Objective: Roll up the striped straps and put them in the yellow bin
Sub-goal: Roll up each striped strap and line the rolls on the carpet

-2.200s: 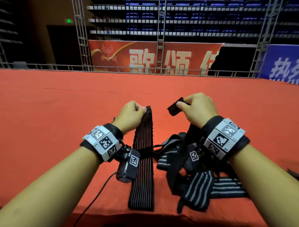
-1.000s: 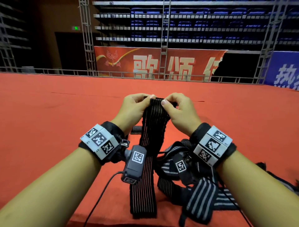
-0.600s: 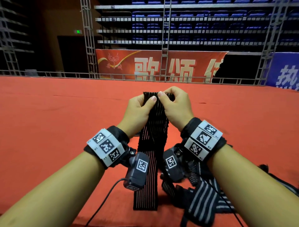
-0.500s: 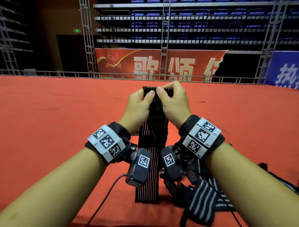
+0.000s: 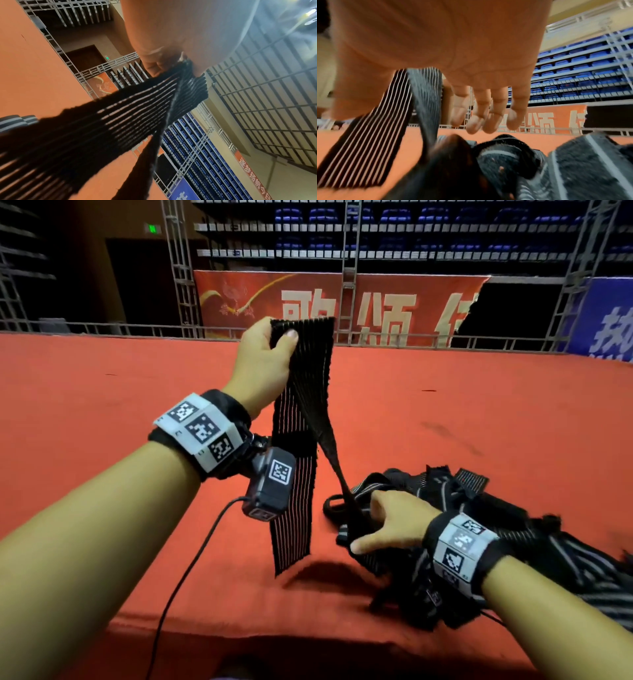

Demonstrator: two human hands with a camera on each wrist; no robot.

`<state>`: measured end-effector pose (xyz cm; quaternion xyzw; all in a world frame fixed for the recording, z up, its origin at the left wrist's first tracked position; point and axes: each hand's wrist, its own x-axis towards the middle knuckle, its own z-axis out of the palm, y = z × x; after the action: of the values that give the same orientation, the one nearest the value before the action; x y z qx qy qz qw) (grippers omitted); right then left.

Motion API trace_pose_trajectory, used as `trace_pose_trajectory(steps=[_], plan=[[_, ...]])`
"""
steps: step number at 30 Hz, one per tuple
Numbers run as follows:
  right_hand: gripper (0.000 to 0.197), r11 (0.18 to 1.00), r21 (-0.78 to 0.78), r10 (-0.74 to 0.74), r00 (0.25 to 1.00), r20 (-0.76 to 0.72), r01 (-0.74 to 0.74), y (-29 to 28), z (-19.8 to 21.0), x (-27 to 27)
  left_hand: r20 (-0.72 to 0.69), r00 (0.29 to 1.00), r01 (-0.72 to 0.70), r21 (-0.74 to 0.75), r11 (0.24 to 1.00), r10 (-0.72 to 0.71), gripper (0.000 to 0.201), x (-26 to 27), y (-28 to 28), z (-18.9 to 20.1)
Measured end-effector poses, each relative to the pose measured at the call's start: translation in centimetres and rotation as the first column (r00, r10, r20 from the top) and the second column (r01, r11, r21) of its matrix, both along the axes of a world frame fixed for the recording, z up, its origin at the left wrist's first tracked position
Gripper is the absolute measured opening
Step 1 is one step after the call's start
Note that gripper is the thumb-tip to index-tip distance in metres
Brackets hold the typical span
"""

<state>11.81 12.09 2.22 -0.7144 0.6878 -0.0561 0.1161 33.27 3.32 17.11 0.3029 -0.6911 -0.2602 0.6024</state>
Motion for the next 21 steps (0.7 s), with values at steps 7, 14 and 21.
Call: trace_pose_trajectory(steps=[7, 14, 21], plan=[[0.025, 1.0, 0.011, -0.021, 0.97, -0.241, 0.024, 0.1, -2.3, -0.2, -0.064, 0.997, -0.039, -0.007, 0.999, 0.038, 0.018, 0.1, -0.9, 0.0], [0.033, 0.974, 0.223, 0.029, 0.995, 0.09, -0.049, -0.7, -1.6, -2.1, -0.06, 0.987, -0.15, -0.039, 0.988, 0.148, 0.016, 1.8, -2.6, 0.2], [0.005, 0.987, 0.158, 0.005, 0.998, -0.068, 0.006, -1.4, -0.1, -3.8, -0.11, 0.981, -0.156, 0.035, 0.987, 0.159, 0.015, 2.5, -3.6, -0.9]])
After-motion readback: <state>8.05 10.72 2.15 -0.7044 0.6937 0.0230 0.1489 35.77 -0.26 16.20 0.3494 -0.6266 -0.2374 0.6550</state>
